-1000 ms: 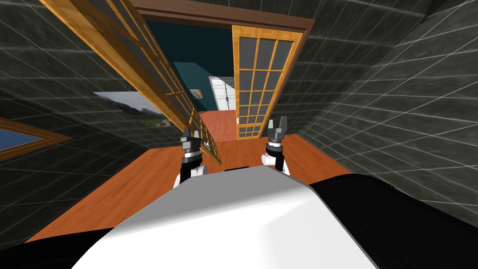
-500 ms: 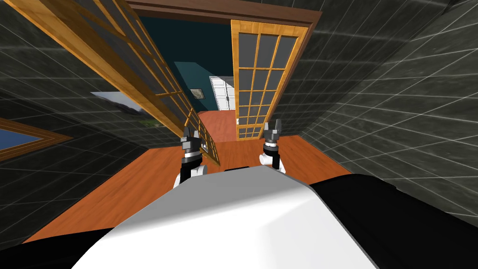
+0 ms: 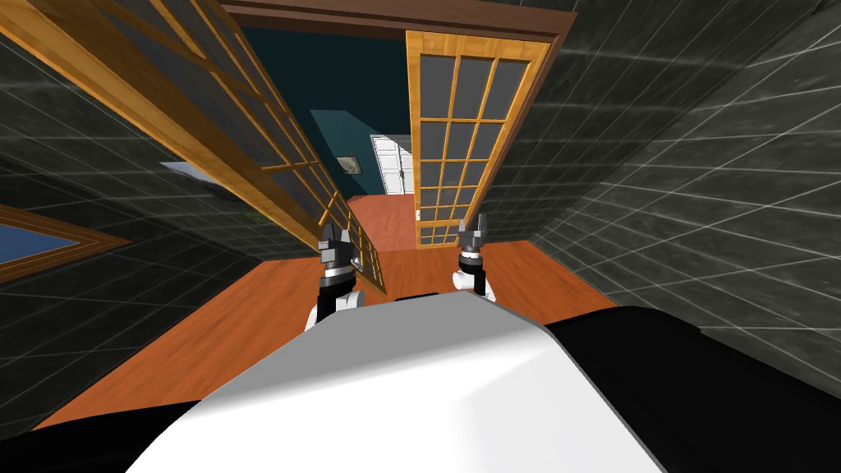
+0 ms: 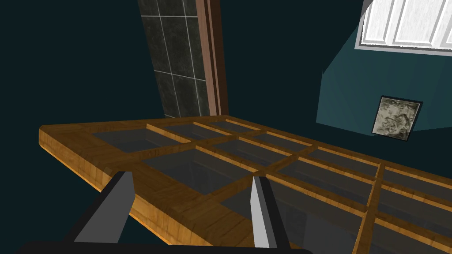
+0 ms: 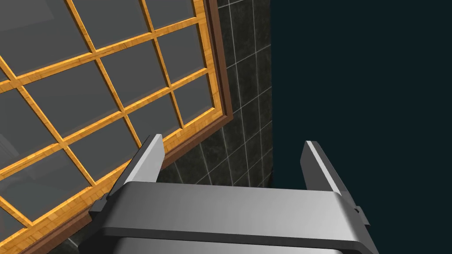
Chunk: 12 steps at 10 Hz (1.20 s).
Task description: Pull the door open
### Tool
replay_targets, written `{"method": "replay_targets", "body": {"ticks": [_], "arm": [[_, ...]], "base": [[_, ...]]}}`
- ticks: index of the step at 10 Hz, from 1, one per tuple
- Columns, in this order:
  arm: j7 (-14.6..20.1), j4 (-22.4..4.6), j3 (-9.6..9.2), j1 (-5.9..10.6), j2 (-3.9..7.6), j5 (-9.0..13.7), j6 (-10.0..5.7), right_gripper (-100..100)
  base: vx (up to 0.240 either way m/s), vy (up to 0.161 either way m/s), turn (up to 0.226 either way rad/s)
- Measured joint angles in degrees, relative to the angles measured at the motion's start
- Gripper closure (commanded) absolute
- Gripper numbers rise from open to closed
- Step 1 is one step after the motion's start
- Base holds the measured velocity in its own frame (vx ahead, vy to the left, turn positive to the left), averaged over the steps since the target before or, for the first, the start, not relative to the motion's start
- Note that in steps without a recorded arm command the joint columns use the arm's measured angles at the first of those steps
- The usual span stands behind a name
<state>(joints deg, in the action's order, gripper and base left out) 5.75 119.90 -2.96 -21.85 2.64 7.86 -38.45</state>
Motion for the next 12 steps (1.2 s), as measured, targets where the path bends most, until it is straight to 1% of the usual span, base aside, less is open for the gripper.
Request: {"method": "replay_targets", "body": {"ticks": [3, 5, 6, 7, 8, 9, 10, 11, 12], "arm": [[3.0, -3.4, -0.57, 1.61, 0.7, 2.2, -0.09, -100], [4.7, -6.4, -1.63, 2.51, 0.75, 3.3, -0.89, -100], [5.9, -7.5, -2.01, 2.52, 1.06, 4.1, -1.31, -100], [6.7, -8.8, -2.66, 2.97, 0.91, 4.6, -1.53, -100], [7.9, -10.5, -2.91, 3.57, 1.2, 5.4, -1.95, -100], [9.1, -11.6, -3.14, 3.86, 1.53, 6.2, -2.14, -100], [10.1, -13.2, -3.5, 4.61, 1.59, 7.0, -2.28, -100], [11.1, -14.5, -4.22, 4.75, 1.52, 7.6, -2.7, -100], [12.1, -16.1, -4.68, 5.35, 1.55, 8.3, -3.05, -100]], "base": [[0.077, -0.045, 0.043], [0.082, -0.036, 0.044], [0.088, -0.036, 0.046], [0.093, -0.041, 0.047], [0.09, -0.041, 0.044], [0.085, -0.03, 0.051], [0.079, -0.027, 0.059], [0.075, -0.02, 0.051], [0.098, -0.026, 0.044]]}}
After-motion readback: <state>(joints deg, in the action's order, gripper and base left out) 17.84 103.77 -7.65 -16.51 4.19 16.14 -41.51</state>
